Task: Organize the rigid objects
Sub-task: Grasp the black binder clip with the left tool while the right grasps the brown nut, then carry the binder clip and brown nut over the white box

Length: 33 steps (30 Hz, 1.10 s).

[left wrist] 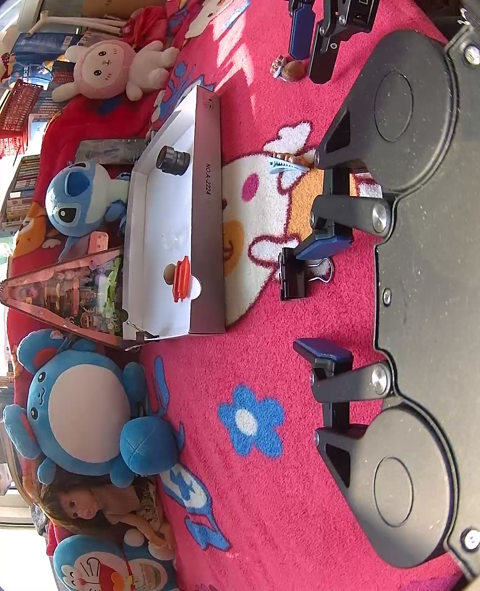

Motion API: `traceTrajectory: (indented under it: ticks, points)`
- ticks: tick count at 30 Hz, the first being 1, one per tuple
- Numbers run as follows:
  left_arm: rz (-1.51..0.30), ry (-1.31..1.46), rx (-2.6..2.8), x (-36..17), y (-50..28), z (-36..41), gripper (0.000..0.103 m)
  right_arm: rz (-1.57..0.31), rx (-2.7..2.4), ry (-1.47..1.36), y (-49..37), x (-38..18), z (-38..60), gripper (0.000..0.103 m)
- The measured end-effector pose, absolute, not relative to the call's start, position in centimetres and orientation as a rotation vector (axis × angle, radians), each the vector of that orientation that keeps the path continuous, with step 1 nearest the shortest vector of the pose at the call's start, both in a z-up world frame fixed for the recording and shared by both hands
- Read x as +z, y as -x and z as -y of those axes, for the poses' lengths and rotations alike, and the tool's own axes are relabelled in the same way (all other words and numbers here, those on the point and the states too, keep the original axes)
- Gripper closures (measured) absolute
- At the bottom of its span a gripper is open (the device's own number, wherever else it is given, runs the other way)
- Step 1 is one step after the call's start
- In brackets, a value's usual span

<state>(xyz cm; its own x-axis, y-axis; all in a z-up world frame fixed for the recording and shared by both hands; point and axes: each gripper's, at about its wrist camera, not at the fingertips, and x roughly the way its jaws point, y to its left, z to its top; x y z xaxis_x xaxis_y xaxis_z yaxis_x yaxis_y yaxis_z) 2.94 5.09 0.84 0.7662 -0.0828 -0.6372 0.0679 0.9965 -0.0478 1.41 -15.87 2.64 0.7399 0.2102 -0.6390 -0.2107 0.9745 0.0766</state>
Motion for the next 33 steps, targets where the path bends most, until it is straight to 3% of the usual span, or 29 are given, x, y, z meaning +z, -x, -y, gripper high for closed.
traceTrajectory:
  ticks: [12,15,17,33]
  points:
    - [-0.671,0.055,-0.071,0.2,-3.7,-3.0,0.064,-0.677,0.191,-0.024,-2.2,2.1,15.5,0.064]
    - [-0.662,0.029,-0.063,-0.1,-3.9,-2.6,0.074,-0.674,0.184,-0.022,-2.2,2.0,15.5,0.071]
    - [-0.652,0.008,-0.058,-0.2,-3.8,-2.3,0.074,-0.676,0.183,-0.016,-2.3,1.9,15.4,0.080]
    - [-0.618,0.073,-0.099,3.0,-4.6,-2.7,0.074,-0.658,0.258,-0.067,-3.5,3.4,14.5,0.081]
